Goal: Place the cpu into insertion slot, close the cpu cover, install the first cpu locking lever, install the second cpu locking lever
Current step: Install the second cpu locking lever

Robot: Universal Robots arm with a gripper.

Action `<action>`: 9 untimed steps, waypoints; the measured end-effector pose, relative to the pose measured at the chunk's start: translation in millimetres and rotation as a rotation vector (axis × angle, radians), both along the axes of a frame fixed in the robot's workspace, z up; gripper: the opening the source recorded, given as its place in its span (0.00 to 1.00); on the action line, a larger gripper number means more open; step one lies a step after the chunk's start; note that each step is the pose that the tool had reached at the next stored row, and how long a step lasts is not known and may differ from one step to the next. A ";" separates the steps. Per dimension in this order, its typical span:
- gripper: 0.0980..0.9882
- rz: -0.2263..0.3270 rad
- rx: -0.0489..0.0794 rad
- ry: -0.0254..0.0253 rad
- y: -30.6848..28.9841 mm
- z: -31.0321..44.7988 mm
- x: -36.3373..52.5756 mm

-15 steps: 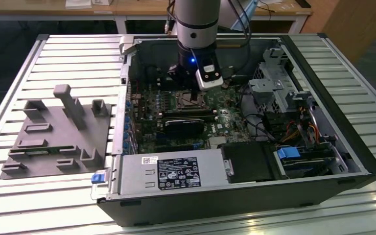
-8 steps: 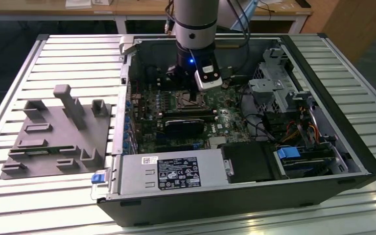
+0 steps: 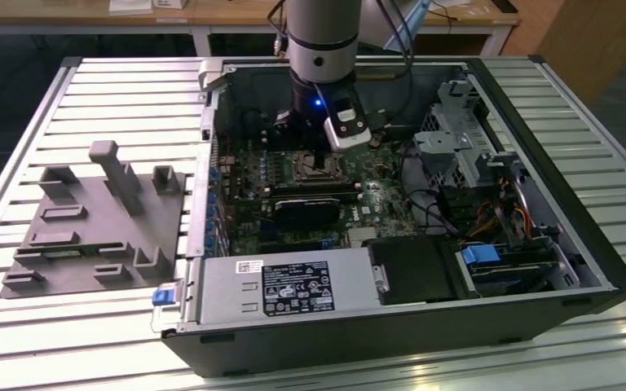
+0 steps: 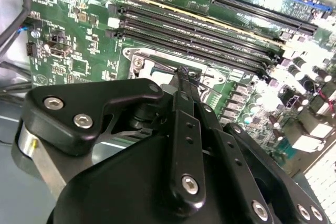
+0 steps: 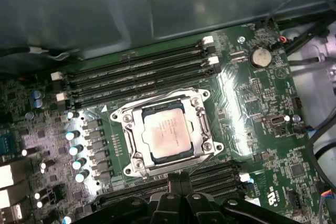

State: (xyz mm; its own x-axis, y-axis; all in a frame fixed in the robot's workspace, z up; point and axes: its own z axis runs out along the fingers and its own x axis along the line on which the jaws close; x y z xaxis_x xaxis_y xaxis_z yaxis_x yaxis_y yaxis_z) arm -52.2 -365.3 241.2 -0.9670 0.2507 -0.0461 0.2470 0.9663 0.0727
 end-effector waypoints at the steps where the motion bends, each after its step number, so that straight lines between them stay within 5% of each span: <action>1: 0.00 0.011 0.000 0.0001 -0.2 -0.1 -0.1; 9: 0.00 0.034 0.000 0.0000 -4.3 -4.9 -4.0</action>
